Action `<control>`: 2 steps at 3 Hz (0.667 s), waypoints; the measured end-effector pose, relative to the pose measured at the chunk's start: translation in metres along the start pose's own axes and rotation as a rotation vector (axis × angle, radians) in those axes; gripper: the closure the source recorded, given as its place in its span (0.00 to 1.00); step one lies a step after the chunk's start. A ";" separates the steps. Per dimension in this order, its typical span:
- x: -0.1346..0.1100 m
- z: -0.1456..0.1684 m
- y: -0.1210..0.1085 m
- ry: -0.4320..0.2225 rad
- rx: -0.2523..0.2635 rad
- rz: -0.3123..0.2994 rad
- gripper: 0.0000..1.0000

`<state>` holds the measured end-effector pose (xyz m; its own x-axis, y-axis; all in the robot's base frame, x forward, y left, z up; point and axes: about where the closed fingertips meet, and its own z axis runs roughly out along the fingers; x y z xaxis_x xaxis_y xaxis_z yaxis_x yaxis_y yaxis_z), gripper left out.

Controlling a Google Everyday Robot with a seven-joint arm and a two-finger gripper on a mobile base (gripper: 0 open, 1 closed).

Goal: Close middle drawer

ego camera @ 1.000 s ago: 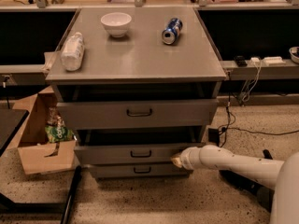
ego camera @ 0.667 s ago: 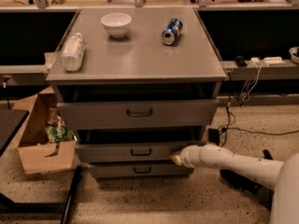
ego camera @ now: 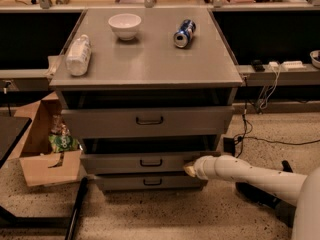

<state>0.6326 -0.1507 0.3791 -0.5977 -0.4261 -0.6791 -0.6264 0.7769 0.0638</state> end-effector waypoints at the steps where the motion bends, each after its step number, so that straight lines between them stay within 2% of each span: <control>1: 0.002 -0.002 0.002 0.000 0.000 0.000 1.00; 2: 0.000 -0.003 0.000 -0.011 0.002 -0.001 1.00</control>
Offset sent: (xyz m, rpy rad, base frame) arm 0.0947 -0.0157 0.0438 0.0940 -0.1915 -0.0298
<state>0.6314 -0.1518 0.3812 -0.5915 -0.4218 -0.6872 -0.6260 0.7774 0.0616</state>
